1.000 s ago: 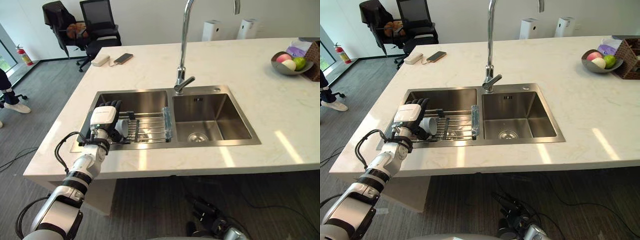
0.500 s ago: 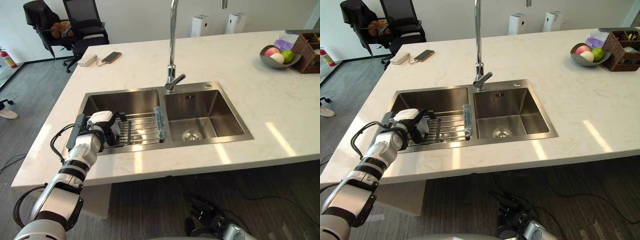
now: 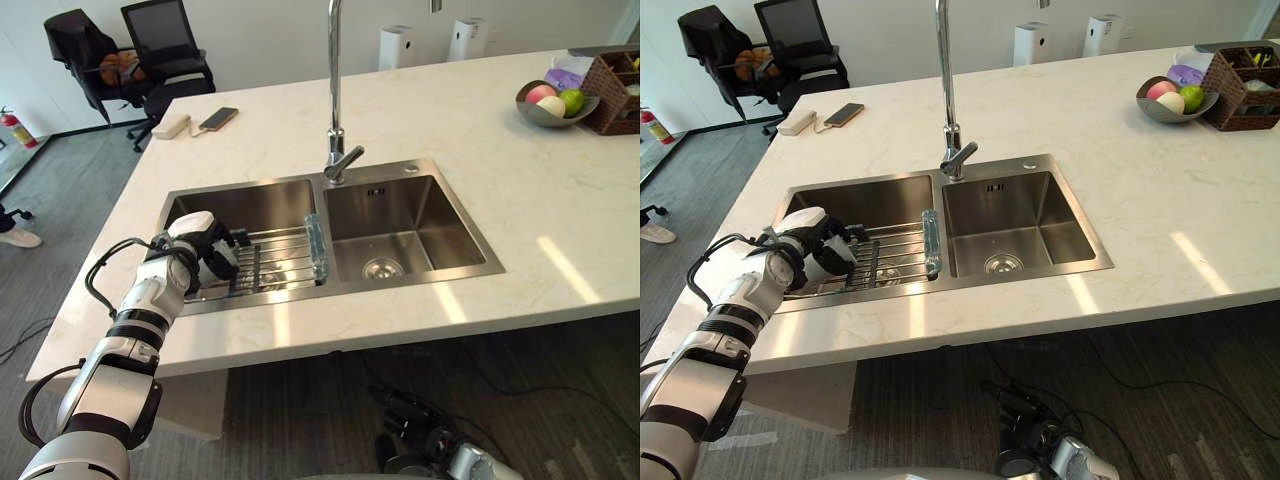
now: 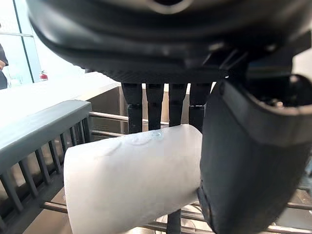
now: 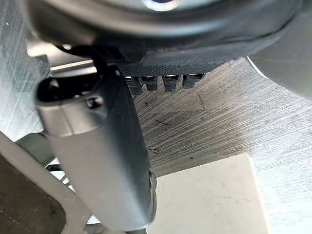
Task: Walk over to the sink, pick up the cup, carry it to the dishwasher, place the cup inside the dishwasher, then close the dishwasher door
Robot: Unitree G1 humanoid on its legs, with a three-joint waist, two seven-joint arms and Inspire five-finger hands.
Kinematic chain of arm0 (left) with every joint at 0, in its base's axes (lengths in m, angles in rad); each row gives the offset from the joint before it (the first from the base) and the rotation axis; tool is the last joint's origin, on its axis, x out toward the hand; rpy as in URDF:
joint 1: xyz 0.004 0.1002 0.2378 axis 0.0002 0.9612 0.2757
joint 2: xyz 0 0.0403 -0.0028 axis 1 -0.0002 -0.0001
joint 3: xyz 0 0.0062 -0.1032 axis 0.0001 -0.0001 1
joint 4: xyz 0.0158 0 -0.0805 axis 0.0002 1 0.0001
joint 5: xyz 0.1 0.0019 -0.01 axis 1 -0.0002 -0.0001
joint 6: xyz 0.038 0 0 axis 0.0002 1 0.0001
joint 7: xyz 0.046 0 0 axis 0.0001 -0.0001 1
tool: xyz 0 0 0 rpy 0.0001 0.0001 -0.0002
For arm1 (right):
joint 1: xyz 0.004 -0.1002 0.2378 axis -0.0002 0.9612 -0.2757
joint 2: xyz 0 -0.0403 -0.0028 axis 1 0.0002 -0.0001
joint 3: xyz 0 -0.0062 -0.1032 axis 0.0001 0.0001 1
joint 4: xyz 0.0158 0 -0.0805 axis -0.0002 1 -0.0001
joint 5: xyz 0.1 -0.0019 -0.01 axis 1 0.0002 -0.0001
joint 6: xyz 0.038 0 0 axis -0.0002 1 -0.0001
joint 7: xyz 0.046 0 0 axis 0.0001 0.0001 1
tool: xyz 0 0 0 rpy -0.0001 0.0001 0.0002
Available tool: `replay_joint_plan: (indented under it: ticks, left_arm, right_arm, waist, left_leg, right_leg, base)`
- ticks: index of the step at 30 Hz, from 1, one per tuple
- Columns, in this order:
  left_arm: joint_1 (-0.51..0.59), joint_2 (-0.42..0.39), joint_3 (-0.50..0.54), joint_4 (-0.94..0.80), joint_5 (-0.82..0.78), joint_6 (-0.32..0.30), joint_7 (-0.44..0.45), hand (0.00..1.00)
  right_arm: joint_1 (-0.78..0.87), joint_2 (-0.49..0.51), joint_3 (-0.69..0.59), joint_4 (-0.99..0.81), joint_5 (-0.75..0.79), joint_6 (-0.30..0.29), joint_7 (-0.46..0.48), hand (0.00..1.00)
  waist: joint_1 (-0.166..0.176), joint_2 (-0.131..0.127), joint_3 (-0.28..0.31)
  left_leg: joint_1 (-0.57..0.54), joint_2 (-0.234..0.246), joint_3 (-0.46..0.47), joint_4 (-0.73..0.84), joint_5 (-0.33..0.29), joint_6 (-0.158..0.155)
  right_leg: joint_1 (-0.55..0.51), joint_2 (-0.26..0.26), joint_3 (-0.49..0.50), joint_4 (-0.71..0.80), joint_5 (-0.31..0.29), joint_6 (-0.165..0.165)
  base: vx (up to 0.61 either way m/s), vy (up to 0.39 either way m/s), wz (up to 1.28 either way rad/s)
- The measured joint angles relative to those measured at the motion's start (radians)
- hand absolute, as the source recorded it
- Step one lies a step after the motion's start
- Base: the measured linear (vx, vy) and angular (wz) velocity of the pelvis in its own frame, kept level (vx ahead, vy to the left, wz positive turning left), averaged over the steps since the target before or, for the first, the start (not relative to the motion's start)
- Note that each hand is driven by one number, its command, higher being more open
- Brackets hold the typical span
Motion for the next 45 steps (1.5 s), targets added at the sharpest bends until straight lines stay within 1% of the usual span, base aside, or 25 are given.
replay_joint_plan:
  ticks: [1,2,3,7,17,20,21,25,27,28,33,35,36,40,43,45]
  left_arm:
    - [0.006,-0.001,0.000,-0.002,0.003,-0.019,0.045,0.00]
    - [0.007,-0.002,0.000,-0.003,0.005,-0.025,0.064,0.00]
    - [0.010,-0.002,0.002,-0.008,0.013,-0.034,0.107,0.00]
    - [0.053,-0.014,0.027,-0.026,0.027,-0.069,0.182,0.00]
    - [0.072,-0.014,0.033,-0.054,-0.002,-0.136,0.212,0.00]
    - [0.090,-0.014,0.039,-0.084,-0.080,-0.158,0.225,0.00]
    - [0.094,-0.014,0.039,-0.090,-0.122,-0.173,0.226,0.00]
    - [0.102,-0.014,0.044,-0.099,-0.240,-0.199,0.226,0.00]
    - [0.111,-0.014,0.046,-0.100,-0.384,-0.203,0.221,0.00]
    - [0.113,-0.015,0.049,-0.102,-0.410,-0.204,0.220,0.00]
    - [0.142,-0.053,0.144,-0.145,-0.631,-0.212,0.215,0.00]
    - [0.163,-0.053,0.161,-0.178,-0.669,-0.215,0.208,0.00]
    - [0.176,-0.055,0.171,-0.202,-0.700,-0.217,0.199,0.00]
    - [0.208,-0.088,0.223,-0.252,-0.798,-0.235,0.189,0.00]
    - [0.229,-0.097,0.241,-0.283,-0.866,-0.238,0.181,0.00]
    - [0.253,-0.126,0.267,-0.339,-0.907,-0.244,0.181,0.00]
  right_arm:
    - [-0.001,0.000,0.000,0.002,0.002,-0.002,-0.002,1.00]
    - [-0.001,0.000,0.000,0.004,0.002,-0.002,-0.003,1.00]
    - [-0.002,-0.001,0.000,0.010,0.002,-0.003,-0.004,1.00]
    - [-0.013,-0.001,0.000,0.026,0.003,-0.012,-0.008,1.00]
    - [-0.032,-0.003,0.004,0.065,0.003,-0.023,-0.007,1.00]
    - [-0.035,-0.002,0.011,0.070,0.002,-0.025,-0.007,1.00]
    - [-0.035,-0.002,0.020,0.072,0.002,-0.031,-0.006,1.00]
    - [-0.036,0.006,0.030,0.079,0.002,-0.042,-0.001,1.00]
    - [-0.037,0.011,0.037,0.089,0.002,-0.054,0.004,1.00]
    - [-0.036,0.011,0.037,0.090,0.002,-0.057,0.006,1.00]
    - [-0.035,0.014,0.036,0.102,0.001,-0.067,0.021,1.00]
    - [-0.033,0.016,0.033,0.103,0.001,-0.067,0.024,1.00]
    - [-0.027,0.019,0.023,0.105,0.000,-0.066,0.025,1.00]
    - [-0.013,0.029,0.001,0.108,-0.002,-0.071,0.037,1.00]
    - [-0.005,0.034,-0.004,0.107,-0.002,-0.084,0.045,1.00]
    - [0.002,0.036,-0.004,0.107,-0.002,-0.092,0.047,1.00]
  waist:
    - [0.005,0.001,0.001]
    - [0.007,0.002,0.001]
    - [0.013,0.002,0.001]
    - [0.019,0.002,0.002]
    - [0.038,-0.004,0.006]
    - [0.041,-0.009,0.009]
    - [0.045,-0.014,0.011]
    - [0.051,-0.033,0.012]
    - [0.051,-0.041,0.010]
    - [0.051,-0.043,0.011]
    - [0.064,-0.053,0.013]
    - [0.066,-0.055,0.012]
    - [0.073,-0.057,0.012]
    - [0.088,-0.065,0.008]
    - [0.090,-0.069,0.006]
    - [0.100,-0.075,0.004]
  left_leg:
    - [0.000,0.001,-0.003,0.001,0.000,0.000]
    - [0.000,0.001,-0.005,0.001,0.000,0.000]
    - [-0.001,0.001,-0.008,0.002,0.000,0.000]
    - [-0.009,0.000,-0.023,0.003,0.001,0.002]
    - [-0.014,-0.002,-0.037,0.001,0.004,0.005]
    - [-0.018,-0.002,-0.053,0.001,0.007,0.009]
    - [-0.018,-0.002,-0.057,0.001,0.009,0.010]
    - [-0.019,-0.003,-0.063,0.001,0.012,0.012]
    - [-0.019,-0.005,-0.063,0.001,0.012,0.012]
    - [-0.019,-0.005,-0.063,0.001,0.012,0.012]
    - [-0.018,-0.005,-0.071,0.000,0.013,0.013]
    - [-0.018,-0.005,-0.073,0.000,0.013,0.014]
    - [-0.018,-0.005,-0.076,0.000,0.014,0.014]
    - [-0.019,-0.009,-0.082,0.001,0.016,0.018]
    - [-0.019,-0.011,-0.085,0.001,0.017,0.019]
    - [-0.019,-0.012,-0.086,0.000,0.017,0.019]
  right_leg:
    - [0.002,0.000,-0.003,0.000,0.000,0.000]
    - [0.003,-0.001,-0.005,0.000,0.000,0.000]
    - [0.004,-0.002,-0.008,0.000,0.000,0.000]
    - [0.004,-0.005,-0.021,-0.001,0.000,0.000]
    - [0.005,-0.009,-0.035,-0.001,0.000,0.000]
    - [0.009,-0.011,-0.051,-0.001,-0.001,0.001]
    - [0.011,-0.012,-0.055,-0.001,-0.001,0.001]
    - [0.014,-0.014,-0.060,-0.001,-0.001,0.000]
    - [0.014,-0.015,-0.060,-0.001,0.000,0.000]
    - [0.014,-0.016,-0.060,-0.001,0.000,0.001]
    - [0.018,-0.016,-0.069,-0.001,0.000,0.001]
    - [0.020,-0.017,-0.073,-0.001,0.000,0.001]
    - [0.021,-0.018,-0.075,-0.001,0.000,0.001]
    - [0.025,-0.023,-0.079,-0.001,0.000,0.001]
    - [0.026,-0.025,-0.081,-0.001,0.000,0.001]
    - [0.026,-0.026,-0.082,-0.001,0.000,0.001]
  base:
    - [-0.05,-0.019,0.07]
    - [-0.05,-0.017,0.08]
    - [-0.05,-0.017,0.07]
    - [-0.04,-0.016,0.09]
    - [-0.03,-0.011,0.04]
    - [-0.04,-0.016,0.12]
    - [-0.05,-0.018,0.11]
    - [-0.06,-0.019,0.05]
    - [-0.04,-0.010,0.01]
    - [0.00,0.000,0.00]
    - [-0.01,-0.006,0.02]
    - [-0.04,-0.016,0.06]
    - [-0.04,-0.014,0.06]
    - [-0.04,-0.012,0.05]
    - [-0.04,-0.014,0.02]
    - [-0.04,-0.014,0.02]
